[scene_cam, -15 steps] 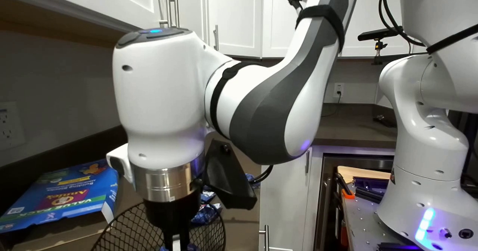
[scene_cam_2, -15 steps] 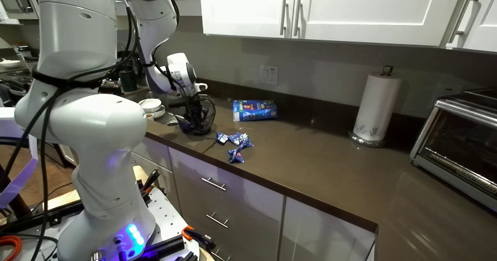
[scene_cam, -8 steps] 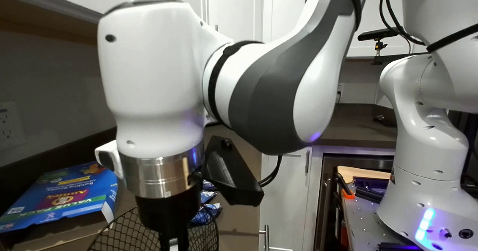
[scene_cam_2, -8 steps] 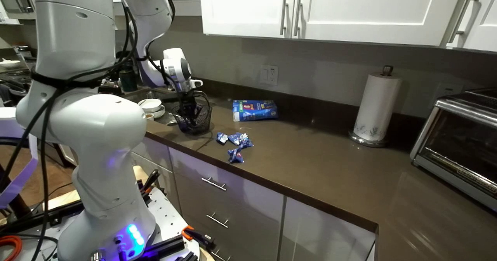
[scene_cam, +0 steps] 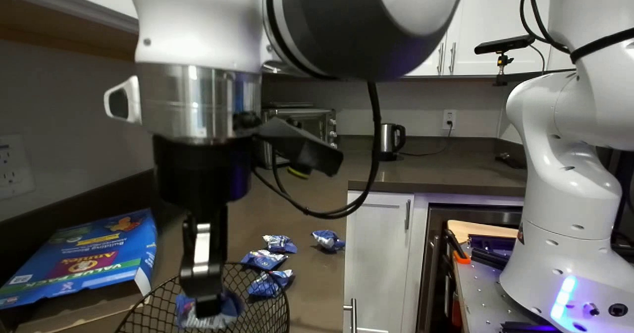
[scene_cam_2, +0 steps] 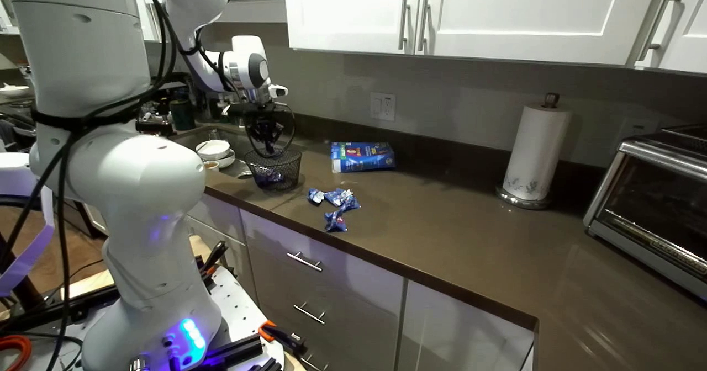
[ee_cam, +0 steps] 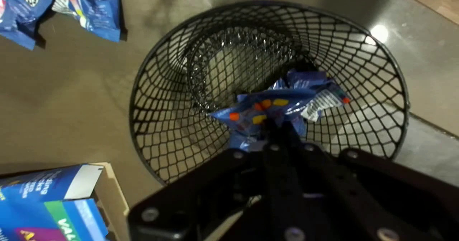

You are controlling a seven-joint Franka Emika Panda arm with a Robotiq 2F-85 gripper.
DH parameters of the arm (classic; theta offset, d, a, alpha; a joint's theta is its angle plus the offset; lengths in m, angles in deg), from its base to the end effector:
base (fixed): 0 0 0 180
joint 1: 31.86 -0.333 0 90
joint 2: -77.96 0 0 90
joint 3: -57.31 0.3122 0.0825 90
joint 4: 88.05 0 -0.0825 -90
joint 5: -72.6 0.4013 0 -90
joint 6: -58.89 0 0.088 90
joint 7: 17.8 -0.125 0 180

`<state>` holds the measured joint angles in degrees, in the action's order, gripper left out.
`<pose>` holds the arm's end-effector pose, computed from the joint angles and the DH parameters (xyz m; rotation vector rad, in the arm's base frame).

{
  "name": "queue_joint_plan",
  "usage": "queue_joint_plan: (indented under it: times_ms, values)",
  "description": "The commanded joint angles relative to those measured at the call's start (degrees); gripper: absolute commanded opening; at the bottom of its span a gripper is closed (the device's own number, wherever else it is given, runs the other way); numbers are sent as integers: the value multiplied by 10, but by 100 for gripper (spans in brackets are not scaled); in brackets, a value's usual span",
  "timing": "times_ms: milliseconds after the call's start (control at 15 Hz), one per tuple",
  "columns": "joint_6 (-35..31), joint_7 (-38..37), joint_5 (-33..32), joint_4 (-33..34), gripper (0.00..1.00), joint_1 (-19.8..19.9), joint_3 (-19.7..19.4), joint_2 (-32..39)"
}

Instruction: Remove one blue sachet from the black basket and put it on the right side of the countertop

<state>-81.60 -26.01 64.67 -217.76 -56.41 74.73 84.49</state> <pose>0.4111 0.3684 0.2858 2.9359 1.0539 0.1529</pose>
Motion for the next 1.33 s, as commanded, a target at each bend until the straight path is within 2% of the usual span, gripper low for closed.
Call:
queue_joint_plan:
  times_ms: [0,467,667,1000,1267]
  values:
    - [21,46,52,-11,3,30,5,-69]
    - [37,88,132,-65,3,77,-38,-160]
    - [24,93,136,-105,3,102,-67,-172]
    - [-25,125,144,-143,2,142,-115,-141]
    - [-101,152,140,-154,2,163,-135,-92]
